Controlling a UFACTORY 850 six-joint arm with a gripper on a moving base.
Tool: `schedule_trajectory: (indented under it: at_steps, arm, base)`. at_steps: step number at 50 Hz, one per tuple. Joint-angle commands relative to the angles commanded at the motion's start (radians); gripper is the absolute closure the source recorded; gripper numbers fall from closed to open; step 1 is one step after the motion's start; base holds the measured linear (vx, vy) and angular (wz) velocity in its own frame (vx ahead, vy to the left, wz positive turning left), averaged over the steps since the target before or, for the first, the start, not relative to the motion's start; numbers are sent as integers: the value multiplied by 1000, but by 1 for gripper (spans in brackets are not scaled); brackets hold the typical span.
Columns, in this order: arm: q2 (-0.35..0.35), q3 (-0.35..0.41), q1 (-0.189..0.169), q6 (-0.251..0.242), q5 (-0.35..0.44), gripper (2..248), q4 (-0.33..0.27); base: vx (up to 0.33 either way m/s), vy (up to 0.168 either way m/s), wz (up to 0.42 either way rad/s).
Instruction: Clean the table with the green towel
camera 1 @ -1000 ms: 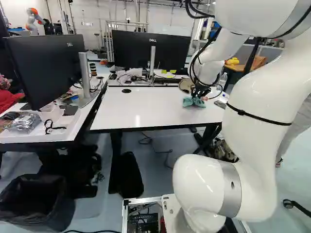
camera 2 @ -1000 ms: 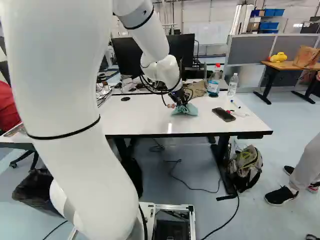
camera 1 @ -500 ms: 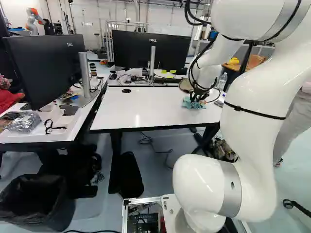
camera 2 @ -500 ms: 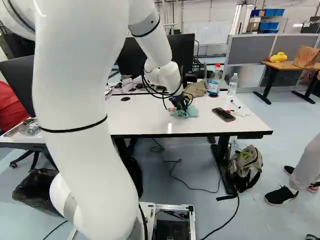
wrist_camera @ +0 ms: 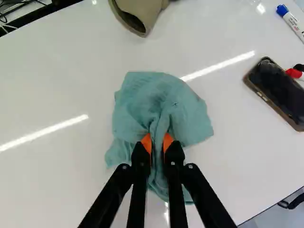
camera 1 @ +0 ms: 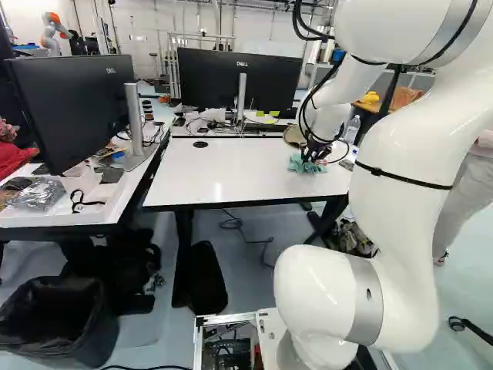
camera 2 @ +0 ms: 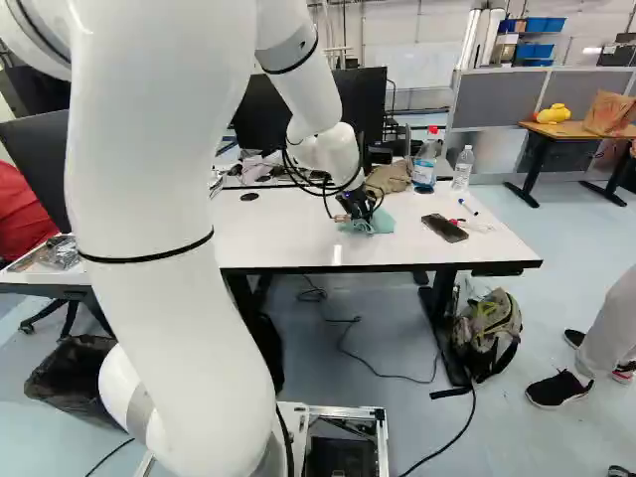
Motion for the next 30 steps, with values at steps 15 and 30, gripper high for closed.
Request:
schedule_trajectory:
  at_steps: [15,30]
  arm:
    - [0,0,0,0,-18,204,0]
    - [-13,-15,-25,0,-18,204,0]
  base:
    - [0,0,0]
    - [0,0,0]
